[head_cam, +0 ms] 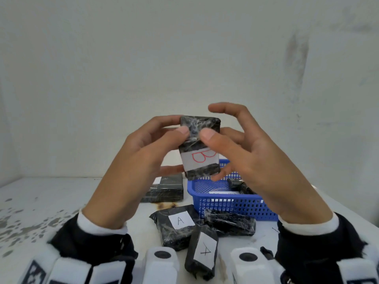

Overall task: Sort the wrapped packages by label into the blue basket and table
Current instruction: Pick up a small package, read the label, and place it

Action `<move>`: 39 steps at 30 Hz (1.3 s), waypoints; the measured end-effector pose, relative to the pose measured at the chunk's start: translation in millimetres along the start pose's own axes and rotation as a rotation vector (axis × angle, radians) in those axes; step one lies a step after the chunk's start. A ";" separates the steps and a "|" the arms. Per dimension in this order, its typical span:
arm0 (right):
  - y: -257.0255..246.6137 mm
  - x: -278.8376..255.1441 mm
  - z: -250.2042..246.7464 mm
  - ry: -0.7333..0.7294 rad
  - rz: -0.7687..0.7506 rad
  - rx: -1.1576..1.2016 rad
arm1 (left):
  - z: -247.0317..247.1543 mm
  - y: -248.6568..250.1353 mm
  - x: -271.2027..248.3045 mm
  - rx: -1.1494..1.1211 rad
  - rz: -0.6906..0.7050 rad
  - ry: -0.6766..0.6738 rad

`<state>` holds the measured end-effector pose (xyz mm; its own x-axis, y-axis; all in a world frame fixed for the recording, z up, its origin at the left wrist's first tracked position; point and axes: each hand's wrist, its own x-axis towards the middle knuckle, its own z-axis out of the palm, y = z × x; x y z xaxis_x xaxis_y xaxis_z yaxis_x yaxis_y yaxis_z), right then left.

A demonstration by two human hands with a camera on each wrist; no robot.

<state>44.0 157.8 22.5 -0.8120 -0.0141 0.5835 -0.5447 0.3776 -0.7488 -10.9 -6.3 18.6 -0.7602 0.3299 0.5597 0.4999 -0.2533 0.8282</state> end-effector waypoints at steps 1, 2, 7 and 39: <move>0.3 0.2 0.5 0.005 0.002 -0.007 | 0.3 0.4 -0.2 0.004 0.004 -0.004; 0.9 0.6 1.0 0.007 -0.003 -0.022 | 0.4 0.4 -0.2 0.009 0.005 -0.007; 1.9 1.3 4.0 0.026 -0.012 -0.092 | 0.9 0.3 -2.7 0.041 0.031 -0.003; 0.3 -0.6 -9.8 0.037 0.015 -0.036 | 0.7 -1.9 -2.3 0.039 0.013 0.037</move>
<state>46.4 167.0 25.0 -0.8116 0.0258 0.5836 -0.5236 0.4109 -0.7463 -9.8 -5.9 15.8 -0.7678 0.2928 0.5699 0.5253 -0.2216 0.8215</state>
